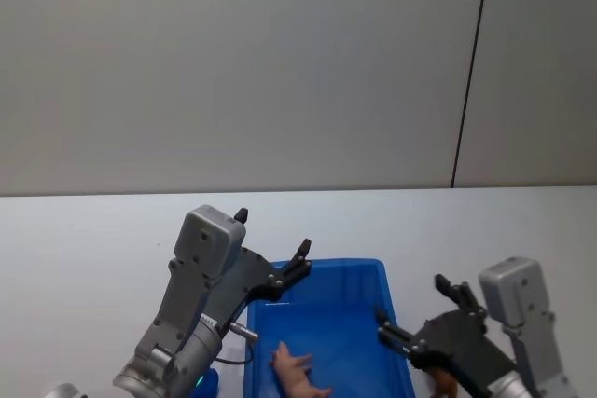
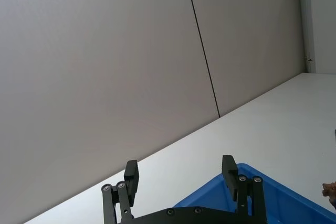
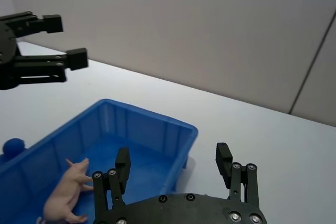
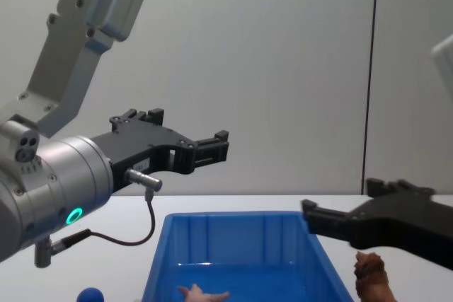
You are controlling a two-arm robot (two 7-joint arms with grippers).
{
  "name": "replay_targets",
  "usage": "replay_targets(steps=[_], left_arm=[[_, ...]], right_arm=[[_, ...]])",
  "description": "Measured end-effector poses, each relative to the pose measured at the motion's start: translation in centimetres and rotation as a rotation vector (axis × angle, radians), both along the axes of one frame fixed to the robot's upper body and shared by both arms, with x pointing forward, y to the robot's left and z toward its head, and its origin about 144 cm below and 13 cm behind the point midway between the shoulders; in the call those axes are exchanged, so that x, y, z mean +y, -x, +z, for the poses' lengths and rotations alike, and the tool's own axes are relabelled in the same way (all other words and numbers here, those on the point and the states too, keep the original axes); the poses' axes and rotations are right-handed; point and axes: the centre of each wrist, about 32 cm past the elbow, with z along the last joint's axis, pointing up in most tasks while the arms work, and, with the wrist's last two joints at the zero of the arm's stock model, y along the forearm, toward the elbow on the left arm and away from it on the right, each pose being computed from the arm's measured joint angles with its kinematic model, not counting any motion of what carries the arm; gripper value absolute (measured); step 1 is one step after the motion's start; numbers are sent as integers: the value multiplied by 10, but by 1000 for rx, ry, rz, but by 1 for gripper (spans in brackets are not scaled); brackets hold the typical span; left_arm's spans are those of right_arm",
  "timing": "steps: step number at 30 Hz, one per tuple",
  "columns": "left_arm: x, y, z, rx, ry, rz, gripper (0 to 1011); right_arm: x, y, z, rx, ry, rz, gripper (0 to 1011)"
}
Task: Pick up the two dolls from the table and place them into the box.
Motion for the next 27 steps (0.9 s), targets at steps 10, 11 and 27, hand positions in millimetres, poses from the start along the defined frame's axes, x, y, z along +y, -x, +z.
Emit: replay_targets(steps=[10, 11, 27], left_arm=[[0, 0, 0, 0, 0, 0, 1001], [0, 0, 0, 0, 0, 0, 1001], [0, 0, 0, 0, 0, 0, 1001]], right_arm=[[-10, 15, -3, 30, 12, -96, 1001], [-10, 16, -4, 33, 13, -100, 1001], [-16, 25, -23, 114, 23, -145, 1001]])
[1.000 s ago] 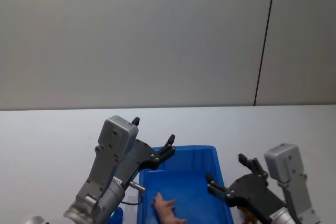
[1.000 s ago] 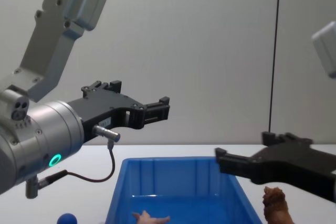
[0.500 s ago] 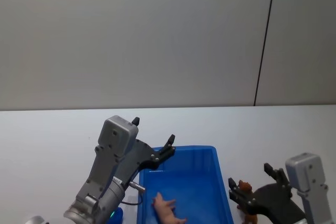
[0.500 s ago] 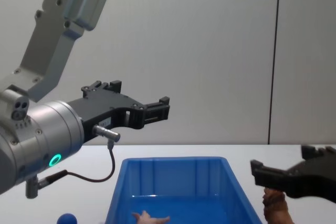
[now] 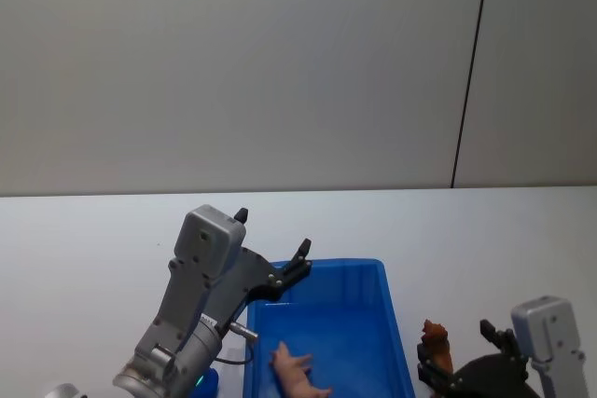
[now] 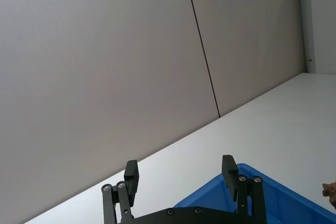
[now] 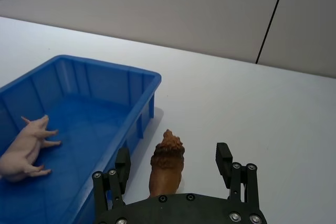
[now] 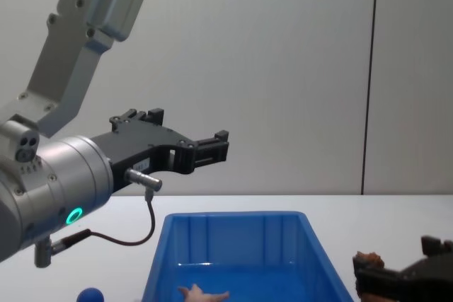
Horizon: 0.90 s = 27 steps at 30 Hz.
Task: Pick up the two dolls from the table and place them into the box.
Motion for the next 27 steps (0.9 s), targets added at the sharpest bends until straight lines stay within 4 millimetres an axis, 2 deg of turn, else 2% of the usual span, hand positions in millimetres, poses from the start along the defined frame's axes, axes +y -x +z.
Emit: replay_targets(steps=[10, 13, 17, 19, 23, 24, 26, 27], left_arm=[[0, 0, 0, 0, 0, 0, 1001], [0, 0, 0, 0, 0, 0, 1001], [0, 0, 0, 0, 0, 0, 1001], [0, 0, 0, 0, 0, 0, 1001], [0, 0, 0, 0, 0, 0, 1001], [0, 0, 0, 0, 0, 0, 1001], [0, 0, 0, 0, 0, 0, 1001], [0, 0, 0, 0, 0, 0, 1001]], right_arm=[[1, 2, -12, 49, 2, -10, 1001], [1, 3, -15, 61, 2, -11, 970], [2, 3, -19, 78, -2, -12, 878], [2, 3, -21, 89, -5, -12, 785], [3, 3, -22, 101, -9, -10, 712], [3, 3, -23, 107, -12, -10, 653], [3, 4, -24, 112, -14, -10, 616], [3, 4, -24, 116, -16, -10, 559]])
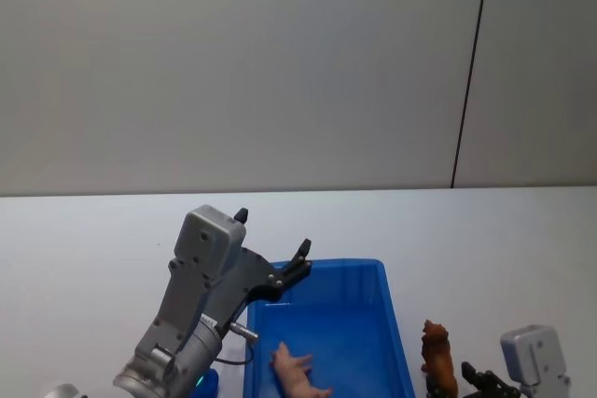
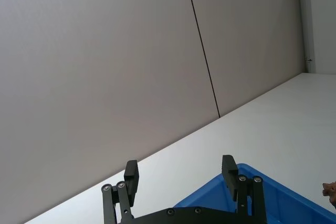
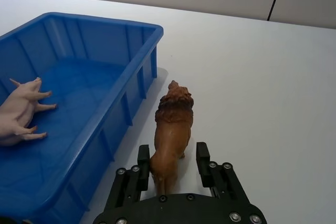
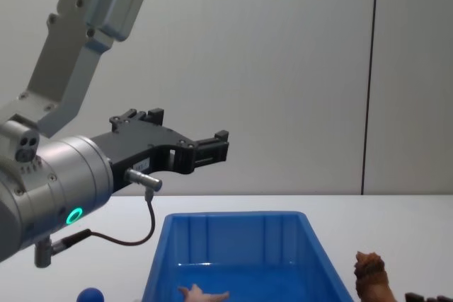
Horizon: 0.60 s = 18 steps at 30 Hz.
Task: Pick up the two dolls from the table and place them into the box.
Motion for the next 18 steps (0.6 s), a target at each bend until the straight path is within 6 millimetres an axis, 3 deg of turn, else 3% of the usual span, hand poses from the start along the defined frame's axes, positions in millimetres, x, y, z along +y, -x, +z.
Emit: replay_targets(steps=[9, 18], left_arm=[[0, 0, 0, 0, 0, 0, 1001], [0, 0, 0, 0, 0, 0, 1001]], right_arm=[[-1, 0, -1, 9, -6, -3, 290], [-3, 0, 2, -4, -8, -8, 280]])
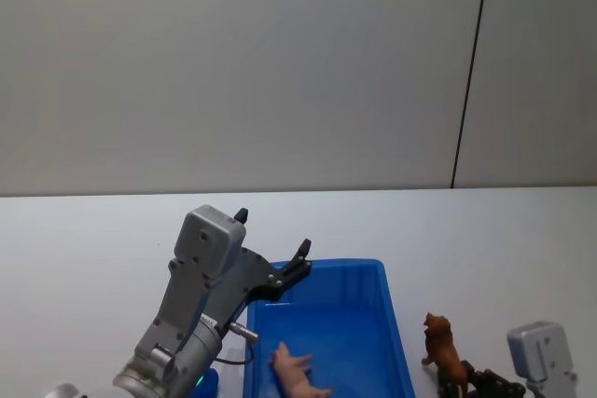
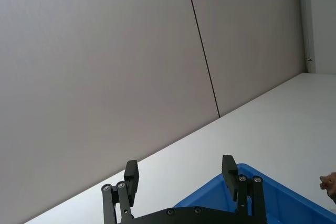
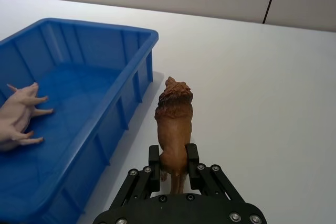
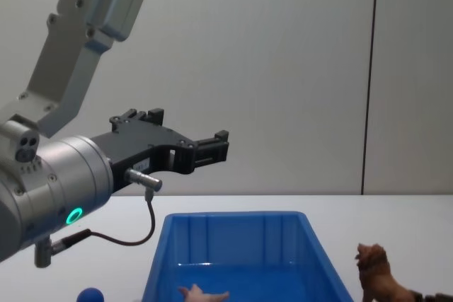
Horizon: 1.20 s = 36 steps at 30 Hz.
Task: Pick up the two dolls from the table and place them into the box.
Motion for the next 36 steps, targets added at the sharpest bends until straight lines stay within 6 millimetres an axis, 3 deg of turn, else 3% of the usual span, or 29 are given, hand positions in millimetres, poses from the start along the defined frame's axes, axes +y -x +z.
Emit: replay_targets(steps=[18, 28, 36], left_arm=[[0, 0, 0, 0, 0, 0, 1001], [0, 0, 0, 0, 0, 0, 1001], [0, 0, 0, 0, 0, 0, 1001]], right_arm=[[-1, -13, 28, -175, -28, 79, 280], [13, -36, 45, -229, -87, 197, 280], [25, -53, 47, -217, -111, 250, 297]])
